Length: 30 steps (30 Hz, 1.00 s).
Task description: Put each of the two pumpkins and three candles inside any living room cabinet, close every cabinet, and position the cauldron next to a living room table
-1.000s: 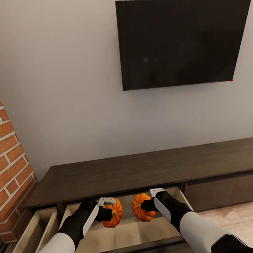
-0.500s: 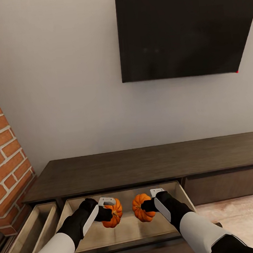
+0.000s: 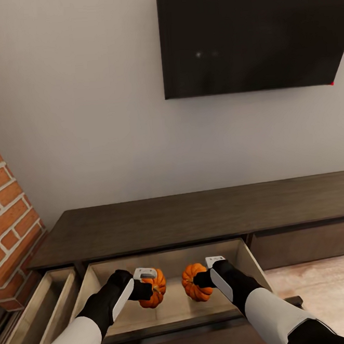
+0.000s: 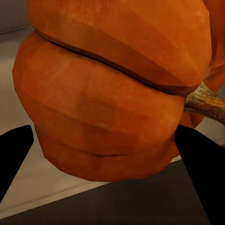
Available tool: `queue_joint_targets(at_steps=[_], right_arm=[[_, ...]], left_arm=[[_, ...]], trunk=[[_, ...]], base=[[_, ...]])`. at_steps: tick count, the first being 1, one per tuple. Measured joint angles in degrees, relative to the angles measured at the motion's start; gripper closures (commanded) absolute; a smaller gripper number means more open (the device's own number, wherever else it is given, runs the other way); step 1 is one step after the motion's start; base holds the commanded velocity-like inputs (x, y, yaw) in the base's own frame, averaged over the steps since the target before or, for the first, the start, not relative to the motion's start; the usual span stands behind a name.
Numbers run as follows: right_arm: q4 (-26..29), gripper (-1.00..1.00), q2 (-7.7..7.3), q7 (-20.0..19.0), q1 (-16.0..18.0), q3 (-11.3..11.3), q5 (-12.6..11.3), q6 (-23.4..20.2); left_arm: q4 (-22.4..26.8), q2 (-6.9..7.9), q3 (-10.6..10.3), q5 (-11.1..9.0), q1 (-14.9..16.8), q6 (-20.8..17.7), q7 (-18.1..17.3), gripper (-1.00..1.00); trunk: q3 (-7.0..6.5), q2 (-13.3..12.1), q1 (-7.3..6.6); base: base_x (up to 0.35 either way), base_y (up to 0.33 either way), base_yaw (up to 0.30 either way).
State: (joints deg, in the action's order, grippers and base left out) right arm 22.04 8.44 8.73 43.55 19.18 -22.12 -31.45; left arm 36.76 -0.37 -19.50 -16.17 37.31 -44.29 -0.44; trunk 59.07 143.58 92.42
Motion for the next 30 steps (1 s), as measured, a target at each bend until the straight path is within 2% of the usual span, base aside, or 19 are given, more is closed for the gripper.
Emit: queue_joint_targets(at_steps=[15, 21, 27, 30], right_arm=[[0.0, 1.0, -0.21, 0.1, 0.0, -0.3, -0.3, 0.1], [0.0, 1.0, -0.29, 0.1, 0.0, -0.3, -0.3, 0.2], [0.0, 1.0, -0.36, 0.1, 0.0, -0.5, -0.3, 0.2], [0.0, 1.0, -0.39, 0.2, 0.0, -0.6, -0.3, 0.3]], left_arm=[[0.1, 0.0, 0.0, 0.0, 0.0, 0.7, 0.0, 1.0], [0.2, 0.0, 0.1, 0.0, 0.0, 1.0, 0.1, 1.0], [0.1, 0.0, 0.1, 0.0, 0.0, 1.0, 0.2, 1.0], [0.1, 0.0, 0.1, 0.0, 0.0, 1.2, 0.2, 1.0]], trunk=[[3.33, 0.2, 0.39], [3.33, 0.2, 0.38], [4.66, 0.3, 0.54], [4.66, 0.3, 0.53]], base=[[0.0, 0.0, 0.0], [0.0, 0.0, 0.0], [0.0, 0.0, 0.0], [0.0, 0.0, 0.0]])
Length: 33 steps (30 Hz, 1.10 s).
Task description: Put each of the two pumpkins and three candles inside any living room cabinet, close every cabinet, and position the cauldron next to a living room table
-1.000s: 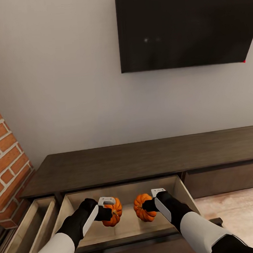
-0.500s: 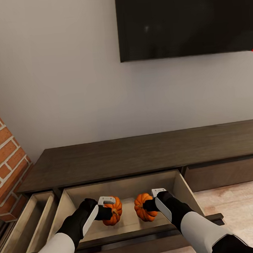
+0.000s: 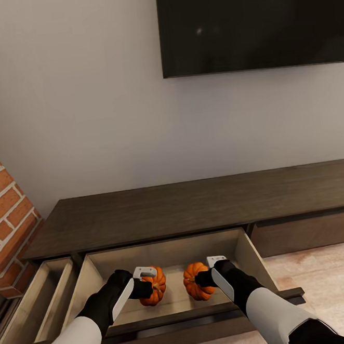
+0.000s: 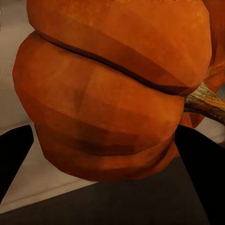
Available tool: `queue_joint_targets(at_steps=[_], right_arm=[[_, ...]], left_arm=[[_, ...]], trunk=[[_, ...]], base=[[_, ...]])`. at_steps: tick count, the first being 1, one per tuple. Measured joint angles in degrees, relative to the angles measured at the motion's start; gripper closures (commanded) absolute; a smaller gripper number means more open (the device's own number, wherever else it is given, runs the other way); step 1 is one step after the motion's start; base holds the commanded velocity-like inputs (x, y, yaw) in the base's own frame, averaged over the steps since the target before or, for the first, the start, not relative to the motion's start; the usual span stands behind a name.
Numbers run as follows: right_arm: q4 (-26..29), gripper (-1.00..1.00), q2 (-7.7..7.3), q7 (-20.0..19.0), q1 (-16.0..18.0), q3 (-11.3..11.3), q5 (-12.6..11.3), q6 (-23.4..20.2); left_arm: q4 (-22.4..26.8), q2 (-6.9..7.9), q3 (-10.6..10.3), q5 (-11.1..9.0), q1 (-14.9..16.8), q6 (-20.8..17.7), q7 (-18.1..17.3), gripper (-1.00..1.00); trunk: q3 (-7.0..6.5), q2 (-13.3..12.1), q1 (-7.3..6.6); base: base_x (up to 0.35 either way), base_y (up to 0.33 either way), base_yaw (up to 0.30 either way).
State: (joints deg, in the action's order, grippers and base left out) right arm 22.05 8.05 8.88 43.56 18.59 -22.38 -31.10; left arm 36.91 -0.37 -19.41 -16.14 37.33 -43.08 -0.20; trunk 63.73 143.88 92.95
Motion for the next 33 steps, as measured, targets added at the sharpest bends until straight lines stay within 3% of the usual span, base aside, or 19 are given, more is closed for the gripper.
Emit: queue_joint_targets(at_steps=[9, 23, 28, 33], right_arm=[[0.1, 1.0, -0.01, 5.7, 0.1, -0.2, -0.6, 0.3], [0.1, 1.0, -0.01, 6.2, 0.2, -0.3, -0.7, 0.5], [0.1, 1.0, -0.01, 6.2, 0.3, -0.3, -0.7, 0.7], [0.1, 1.0, -0.01, 6.2, 0.3, -0.3, -0.8, 0.7]], left_arm=[[0.0, 0.03, 0.0, 0.0, 0.0, 0.2, 0.1, 1.0], [0.0, 0.05, 0.0, 0.0, 0.0, 0.2, 0.1, 1.0], [0.0, 0.03, 0.0, 0.0, 0.0, 0.2, 0.1, 1.0], [0.0, 0.03, 0.0, 0.0, 0.0, 0.2, 0.1, 1.0]], trunk=[[0.0, 0.0, 0.0], [2.88, 0.2, 0.34], [2.88, 0.2, 0.34], [3.99, 0.2, 0.47]], base=[[0.0, 0.0, 0.0], [0.0, 0.0, 0.0], [0.0, 0.0, 0.0], [0.0, 0.0, 0.0]])
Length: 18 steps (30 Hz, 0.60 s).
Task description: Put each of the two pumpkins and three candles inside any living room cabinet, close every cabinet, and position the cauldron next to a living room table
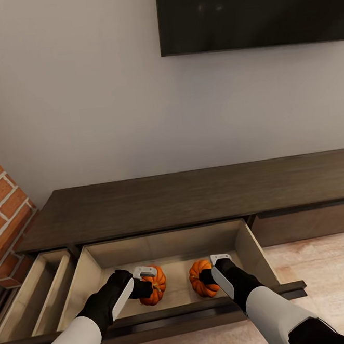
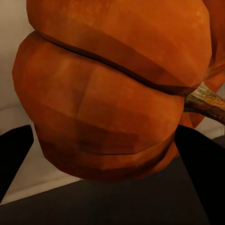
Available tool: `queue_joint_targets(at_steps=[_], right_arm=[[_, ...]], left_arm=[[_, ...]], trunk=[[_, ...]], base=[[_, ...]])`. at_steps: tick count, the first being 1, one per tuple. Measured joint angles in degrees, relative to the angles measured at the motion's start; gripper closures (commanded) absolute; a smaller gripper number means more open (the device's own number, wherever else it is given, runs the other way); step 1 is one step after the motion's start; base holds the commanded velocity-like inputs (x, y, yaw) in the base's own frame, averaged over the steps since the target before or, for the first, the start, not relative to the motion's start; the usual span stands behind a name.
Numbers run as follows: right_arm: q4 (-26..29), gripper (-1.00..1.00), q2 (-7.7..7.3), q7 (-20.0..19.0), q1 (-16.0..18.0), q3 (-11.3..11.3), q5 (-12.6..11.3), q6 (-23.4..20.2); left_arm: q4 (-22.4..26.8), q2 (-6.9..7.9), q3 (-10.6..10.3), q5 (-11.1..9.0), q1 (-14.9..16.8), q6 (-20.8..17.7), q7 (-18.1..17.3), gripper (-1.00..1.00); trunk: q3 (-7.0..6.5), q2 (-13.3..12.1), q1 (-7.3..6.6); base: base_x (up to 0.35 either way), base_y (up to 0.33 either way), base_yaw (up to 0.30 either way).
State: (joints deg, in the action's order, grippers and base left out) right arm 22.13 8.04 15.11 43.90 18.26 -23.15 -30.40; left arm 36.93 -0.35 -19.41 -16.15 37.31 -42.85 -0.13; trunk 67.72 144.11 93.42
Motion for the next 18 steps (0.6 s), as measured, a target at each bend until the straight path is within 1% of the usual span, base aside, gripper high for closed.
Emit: queue_joint_targets(at_steps=[2, 4, 7, 18], right_arm=[[0.0, 1.0, 0.0, 0.0, 0.0, -0.3, 0.0, 0.0], [0.0, 1.0, 0.0, 0.0, 0.0, -1.3, 0.1, 0.0], [0.0, 1.0, 0.0, 0.0, 0.0, -1.9, 0.0, 0.0], [0.0, 1.0, 0.0, 0.0, 0.0, -2.2, 0.0, 0.0]], left_arm=[[0.0, -0.01, 0.0, 0.0, 0.0, 0.0, 0.0, 1.0], [0.0, -0.02, 0.0, 0.0, 0.0, 0.0, 0.0, 1.0], [0.0, -0.02, 0.0, 0.0, 0.0, 0.1, 0.0, 1.0], [0.1, 0.01, 0.0, 0.0, 0.0, 0.2, 0.0, 1.0]], trunk=[[0.44, 0.0, 0.05], [0.45, 0.0, 0.04], [0.45, 0.0, 0.04], [0.45, 0.0, 0.04]], base=[[0.0, 0.0, 0.0], [0.0, 0.0, 0.0], [0.0, 0.0, 0.0], [0.04, 0.01, 0.0]])
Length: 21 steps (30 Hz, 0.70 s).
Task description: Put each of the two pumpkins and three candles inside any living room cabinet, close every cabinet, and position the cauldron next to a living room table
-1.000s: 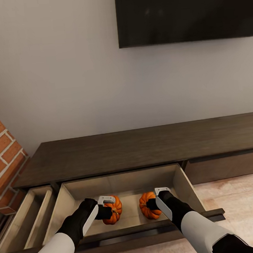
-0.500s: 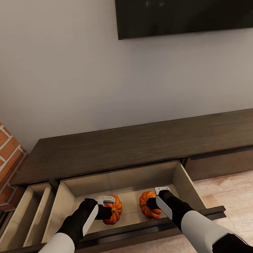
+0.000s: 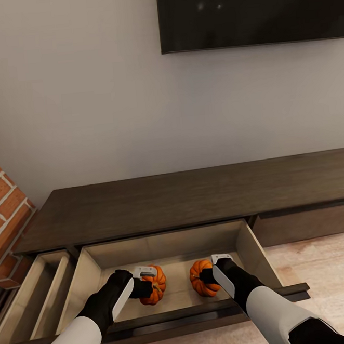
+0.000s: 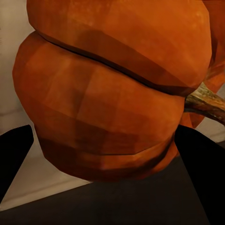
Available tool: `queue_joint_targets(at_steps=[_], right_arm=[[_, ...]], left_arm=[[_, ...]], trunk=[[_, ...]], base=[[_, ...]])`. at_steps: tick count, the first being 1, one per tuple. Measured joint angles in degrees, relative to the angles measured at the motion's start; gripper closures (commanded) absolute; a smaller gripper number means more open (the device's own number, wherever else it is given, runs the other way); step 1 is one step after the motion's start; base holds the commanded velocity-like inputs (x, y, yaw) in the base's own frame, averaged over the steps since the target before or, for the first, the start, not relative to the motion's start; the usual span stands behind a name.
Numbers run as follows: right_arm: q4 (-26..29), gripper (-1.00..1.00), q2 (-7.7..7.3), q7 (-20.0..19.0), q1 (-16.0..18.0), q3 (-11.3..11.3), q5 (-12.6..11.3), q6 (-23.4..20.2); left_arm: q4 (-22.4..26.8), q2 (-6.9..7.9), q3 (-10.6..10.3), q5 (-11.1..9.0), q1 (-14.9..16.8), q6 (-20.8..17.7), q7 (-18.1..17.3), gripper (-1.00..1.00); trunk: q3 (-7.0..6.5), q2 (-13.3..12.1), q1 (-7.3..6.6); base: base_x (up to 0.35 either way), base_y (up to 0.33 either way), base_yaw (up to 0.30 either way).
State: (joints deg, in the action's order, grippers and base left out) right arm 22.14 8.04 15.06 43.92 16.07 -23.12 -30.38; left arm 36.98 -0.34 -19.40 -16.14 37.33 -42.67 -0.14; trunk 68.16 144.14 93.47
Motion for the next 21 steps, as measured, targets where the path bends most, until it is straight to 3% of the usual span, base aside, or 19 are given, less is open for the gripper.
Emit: queue_joint_targets(at_steps=[18, 19, 21], right_arm=[[-0.1, 1.0, 0.0, 0.0, 0.0, 0.0, 0.0, 0.0], [-0.1, -1.0, 0.0, 0.0, 0.0, 0.0, 0.0, 0.0], [-0.1, -1.0, 0.0, 0.0, 0.0, 0.0, 0.0, 0.0]], left_arm=[[0.0, 0.05, 0.0, 0.0, 0.0, 0.0, 0.0, 1.0], [0.0, 0.05, 0.0, 0.0, 0.0, 0.0, 0.0, 1.0], [0.0, 0.05, 0.0, 0.0, 0.0, 0.0, 0.0, 1.0]], trunk=[[0.0, 0.0, 0.0], [0.0, 0.0, 0.0], [0.0, 0.0, 0.0]], base=[[0.04, 0.016, 0.0], [0.002, 0.001, 0.0], [0.0, 0.0, 0.0]])
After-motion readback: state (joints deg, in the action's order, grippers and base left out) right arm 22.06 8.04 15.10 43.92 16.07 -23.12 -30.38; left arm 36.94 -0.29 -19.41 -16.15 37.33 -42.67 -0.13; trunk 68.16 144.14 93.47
